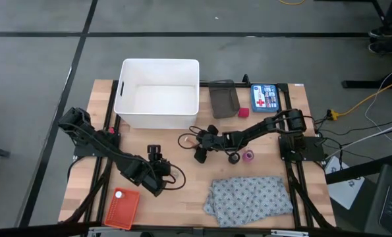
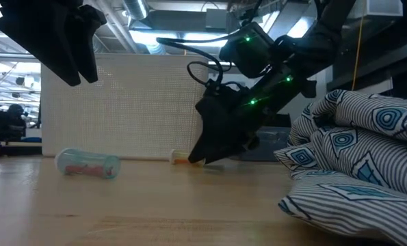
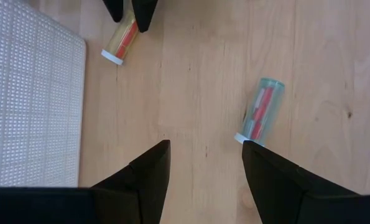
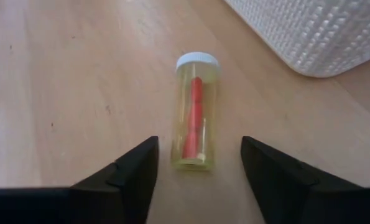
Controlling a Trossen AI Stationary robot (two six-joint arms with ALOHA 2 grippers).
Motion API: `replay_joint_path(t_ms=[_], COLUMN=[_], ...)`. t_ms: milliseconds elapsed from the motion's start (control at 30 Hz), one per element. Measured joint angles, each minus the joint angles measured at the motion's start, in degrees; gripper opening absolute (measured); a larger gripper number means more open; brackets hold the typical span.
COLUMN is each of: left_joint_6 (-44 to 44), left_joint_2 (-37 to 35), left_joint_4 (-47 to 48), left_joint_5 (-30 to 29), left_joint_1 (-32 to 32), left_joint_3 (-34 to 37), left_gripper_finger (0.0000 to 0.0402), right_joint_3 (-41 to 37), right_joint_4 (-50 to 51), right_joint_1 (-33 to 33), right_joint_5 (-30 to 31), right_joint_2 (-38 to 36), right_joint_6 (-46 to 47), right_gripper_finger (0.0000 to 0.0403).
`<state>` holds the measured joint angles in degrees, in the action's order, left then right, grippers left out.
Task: Pick & place medical supplies in basket/bin
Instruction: Put the yellow pill bottle into the orange bin
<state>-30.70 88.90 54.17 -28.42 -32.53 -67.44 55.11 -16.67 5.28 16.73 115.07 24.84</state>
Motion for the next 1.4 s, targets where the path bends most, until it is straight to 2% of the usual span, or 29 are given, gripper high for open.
replay_joint_path(t_ms=[267,400,667,833,1000,1200,1333,1400], left_joint_6=[-0.02,-0.02,-0.04,-0.04,-0.04,0.34,5.42,9.55], left_joint_2=[0.0,0.0,0.0,0.0,0.0,0.0,0.0,0.02], left_joint_4=[0.0,0.0,0.02,0.01,0.02,0.02,0.06,0.31], left_joint_5=[-0.31,-0.31,-0.89,-1.19,-1.69,-2.03,-3.25,-6.68], left_joint_1=[0.0,0.0,0.0,0.0,0.0,0.0,-0.48,-1.52], left_joint_3=[0.0,0.0,0.0,0.0,0.0,0.0,-0.02,0.0], left_gripper_finger=[0.0198,0.0198,0.0198,0.0198,0.0198,0.0198,0.0198,0.0198], right_joint_3=[0.0,0.0,0.0,0.23,3.48,8.55,11.25,12.46], right_joint_4=[-0.01,-0.04,-0.25,-0.5,-0.96,-0.62,0.2,0.15], right_joint_1=[-0.02,-0.02,0.03,1.37,2.81,5.08,6.46,6.82], right_joint_5=[-1.14,-1.18,-3.9,-4.59,-7.64,-12.03,-12.57,-14.33], right_joint_2=[0.0,0.0,0.0,-0.33,-0.62,-0.65,-0.63,-0.63], right_joint_6=[0.02,0.02,0.06,0.06,-1.02,-3.42,-5.26,-6.18], right_gripper_finger=[0.0118,0.0093,0.0123,0.0103,0.0091,0.0119,0.0113,0.0104])
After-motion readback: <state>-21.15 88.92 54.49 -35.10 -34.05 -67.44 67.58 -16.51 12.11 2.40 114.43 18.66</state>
